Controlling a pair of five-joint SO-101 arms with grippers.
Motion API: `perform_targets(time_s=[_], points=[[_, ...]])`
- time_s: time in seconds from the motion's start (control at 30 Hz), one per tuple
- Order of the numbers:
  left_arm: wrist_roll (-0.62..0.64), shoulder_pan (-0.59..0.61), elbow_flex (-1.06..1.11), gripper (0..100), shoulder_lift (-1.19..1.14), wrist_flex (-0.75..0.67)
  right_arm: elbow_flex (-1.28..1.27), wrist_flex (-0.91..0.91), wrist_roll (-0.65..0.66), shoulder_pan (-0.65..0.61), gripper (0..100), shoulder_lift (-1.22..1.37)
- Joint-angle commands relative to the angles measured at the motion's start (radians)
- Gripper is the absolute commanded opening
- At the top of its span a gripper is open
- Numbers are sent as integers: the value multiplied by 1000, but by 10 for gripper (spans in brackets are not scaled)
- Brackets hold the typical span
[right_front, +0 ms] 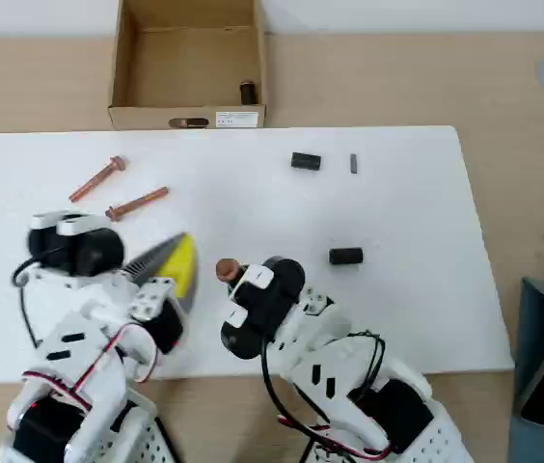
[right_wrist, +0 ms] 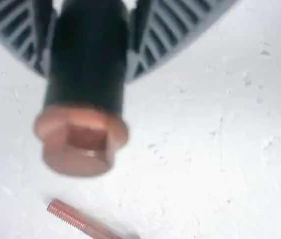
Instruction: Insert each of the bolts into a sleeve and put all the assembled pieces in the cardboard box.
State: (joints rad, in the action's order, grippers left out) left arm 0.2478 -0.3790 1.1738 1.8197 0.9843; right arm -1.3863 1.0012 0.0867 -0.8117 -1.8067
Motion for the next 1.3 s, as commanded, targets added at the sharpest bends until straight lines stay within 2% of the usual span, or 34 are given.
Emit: perform_targets(time_s=[0.0, 0.1, 0.23, 0.4, 0.57, 0.67, 1.0, 1.17, 1.27], points=[[-15, 107, -69, 1, 5, 0, 47, -25, -41, 24, 9, -113], [-37, 219, -29, 1, 5, 8, 50, -25, -114, 107, 9, -107], [-81, 371, 87, 1, 5, 2, 79, -25, -137, 200, 9, -104], [-184, 459, 301, 1, 5, -3, 174, -25, -187, 242, 9, -31], [-242, 552, 454, 1, 5, -118, 352, -54, -249, 243, 9, 232], [-275, 565, 519, 1, 5, -167, 476, -104, -261, 243, 9, 427], [-278, 562, 519, 2, 5, -84, 875, -338, -255, 343, 9, 1075], [-276, 562, 519, 2, 5, -84, 1127, -364, -250, 364, 9, 1376], [-276, 562, 519, 2, 5, -84, 1285, -377, -190, 374, 9, 1549]])
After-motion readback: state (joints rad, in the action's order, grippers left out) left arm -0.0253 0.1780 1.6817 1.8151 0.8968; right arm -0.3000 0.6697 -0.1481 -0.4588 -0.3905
